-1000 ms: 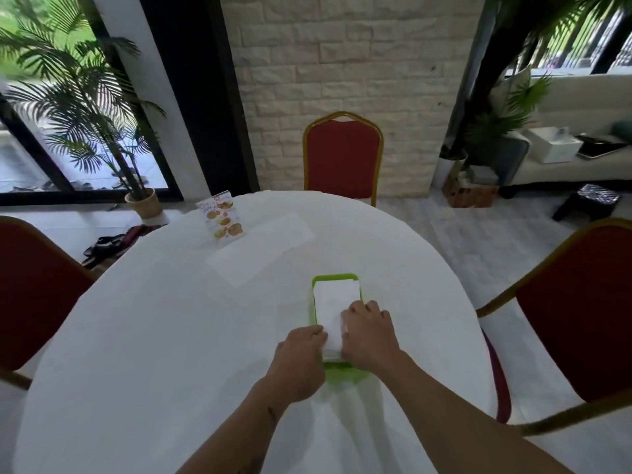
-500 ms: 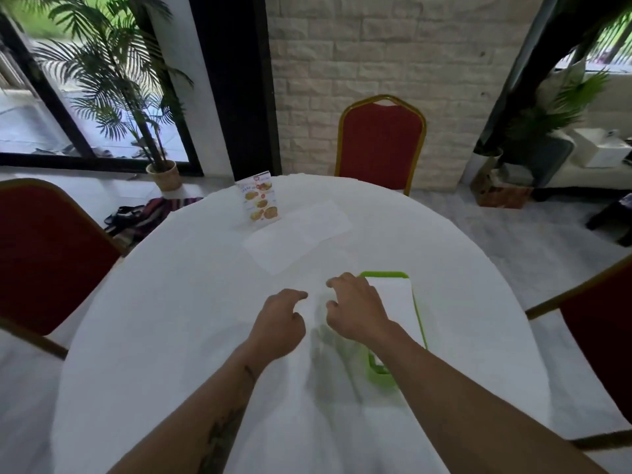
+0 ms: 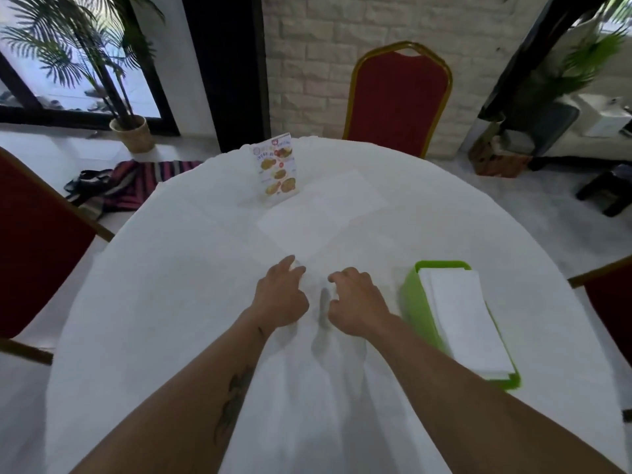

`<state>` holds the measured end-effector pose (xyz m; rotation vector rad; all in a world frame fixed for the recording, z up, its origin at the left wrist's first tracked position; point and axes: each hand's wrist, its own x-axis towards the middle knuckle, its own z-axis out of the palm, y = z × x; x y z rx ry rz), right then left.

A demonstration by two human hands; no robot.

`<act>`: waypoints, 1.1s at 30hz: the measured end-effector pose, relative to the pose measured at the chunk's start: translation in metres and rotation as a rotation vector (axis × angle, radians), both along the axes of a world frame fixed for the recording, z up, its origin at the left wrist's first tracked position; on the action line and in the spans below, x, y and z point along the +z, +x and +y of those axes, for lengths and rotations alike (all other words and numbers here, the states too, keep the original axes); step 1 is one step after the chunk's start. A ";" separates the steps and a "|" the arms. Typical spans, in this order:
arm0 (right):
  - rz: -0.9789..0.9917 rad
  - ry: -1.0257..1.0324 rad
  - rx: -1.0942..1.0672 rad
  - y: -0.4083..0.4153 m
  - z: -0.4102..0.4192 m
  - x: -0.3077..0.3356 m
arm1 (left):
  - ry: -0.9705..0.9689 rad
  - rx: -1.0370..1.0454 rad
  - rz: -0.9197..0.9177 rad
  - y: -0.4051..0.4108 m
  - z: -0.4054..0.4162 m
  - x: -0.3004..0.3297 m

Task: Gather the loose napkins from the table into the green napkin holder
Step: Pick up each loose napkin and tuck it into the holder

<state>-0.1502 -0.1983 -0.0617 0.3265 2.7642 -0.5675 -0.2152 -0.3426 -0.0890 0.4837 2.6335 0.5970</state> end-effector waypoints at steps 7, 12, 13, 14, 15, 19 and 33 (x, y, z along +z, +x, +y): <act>0.008 0.040 -0.058 -0.001 -0.006 -0.030 | -0.167 -0.211 0.040 -0.029 0.006 -0.010; -0.013 -0.109 -0.134 0.000 -0.001 -0.030 | -0.234 -0.216 0.115 -0.029 0.017 -0.012; -0.010 -0.175 -0.184 0.001 0.000 -0.029 | -0.233 -0.200 0.113 -0.028 0.019 -0.011; -0.001 -0.249 -0.249 0.003 0.002 -0.028 | -0.222 -0.180 0.101 -0.025 0.019 -0.009; 0.012 -0.323 -0.320 0.005 0.004 -0.027 | -0.203 -0.156 0.083 -0.022 0.020 -0.006; 0.039 -0.589 -0.601 0.024 0.012 -0.024 | -0.076 -0.075 0.006 0.006 0.008 0.002; -0.064 -1.348 -1.097 0.063 -0.014 -0.033 | 0.228 -0.056 -0.040 0.138 -0.057 0.000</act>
